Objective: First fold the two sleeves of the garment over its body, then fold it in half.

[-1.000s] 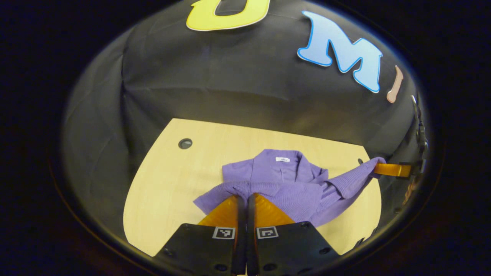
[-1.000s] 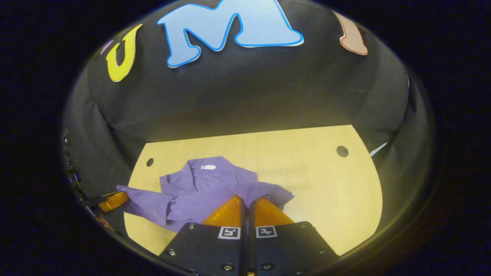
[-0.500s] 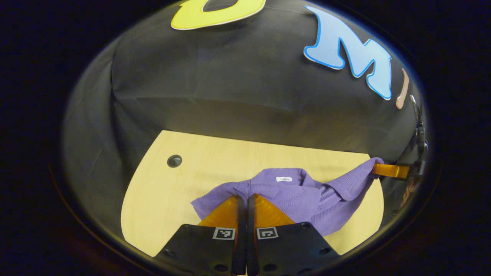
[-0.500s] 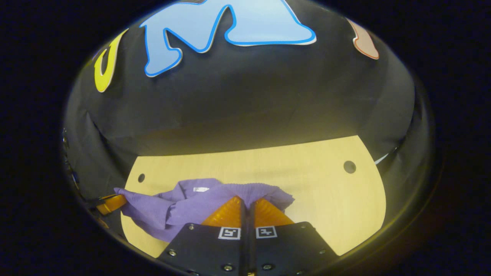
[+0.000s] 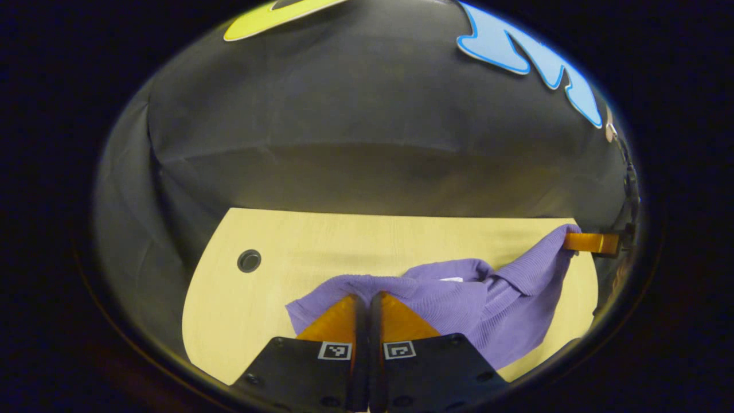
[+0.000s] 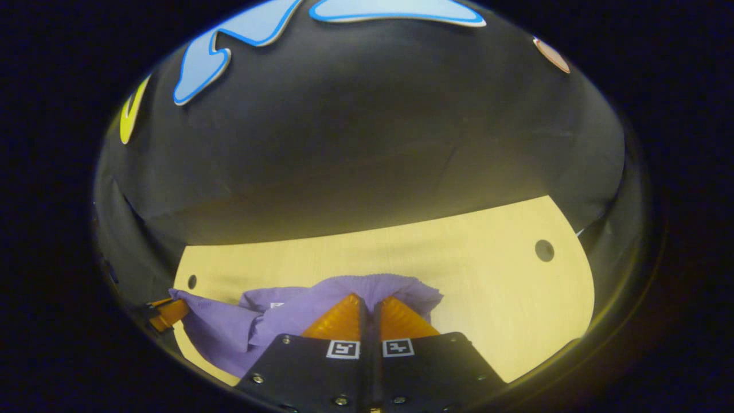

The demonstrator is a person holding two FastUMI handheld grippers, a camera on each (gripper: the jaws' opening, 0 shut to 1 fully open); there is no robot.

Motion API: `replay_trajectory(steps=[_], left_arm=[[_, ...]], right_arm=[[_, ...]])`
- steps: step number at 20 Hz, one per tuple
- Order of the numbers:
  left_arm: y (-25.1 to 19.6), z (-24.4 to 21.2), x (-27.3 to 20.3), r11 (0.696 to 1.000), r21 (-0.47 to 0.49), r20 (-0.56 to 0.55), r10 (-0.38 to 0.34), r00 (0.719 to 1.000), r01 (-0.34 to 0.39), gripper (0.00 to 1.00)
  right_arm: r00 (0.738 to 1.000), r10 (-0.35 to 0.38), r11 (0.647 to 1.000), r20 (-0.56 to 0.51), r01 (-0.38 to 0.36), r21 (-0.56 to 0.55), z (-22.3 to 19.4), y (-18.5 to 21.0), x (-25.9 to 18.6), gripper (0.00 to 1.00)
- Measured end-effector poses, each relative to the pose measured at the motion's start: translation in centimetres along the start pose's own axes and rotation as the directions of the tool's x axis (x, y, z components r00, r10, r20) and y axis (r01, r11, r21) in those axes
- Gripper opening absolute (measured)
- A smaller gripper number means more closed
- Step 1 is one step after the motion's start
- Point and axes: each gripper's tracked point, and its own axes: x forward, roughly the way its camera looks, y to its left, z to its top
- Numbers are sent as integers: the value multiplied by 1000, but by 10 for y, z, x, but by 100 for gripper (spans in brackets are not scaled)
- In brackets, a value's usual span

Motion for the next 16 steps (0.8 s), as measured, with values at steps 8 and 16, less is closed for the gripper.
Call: replay_trajectory(steps=[8,16], left_arm=[[10,-28,55,1000,-17,-48,23,999,-24,6],[11,-43,66,999,-32,-85,17,996,-20,13]], right_arm=[[997,-43,999,-71,41,-31,-26,-13,44,0],[991,-1,1000,-134,1,-1,-52,-14,58,2]])
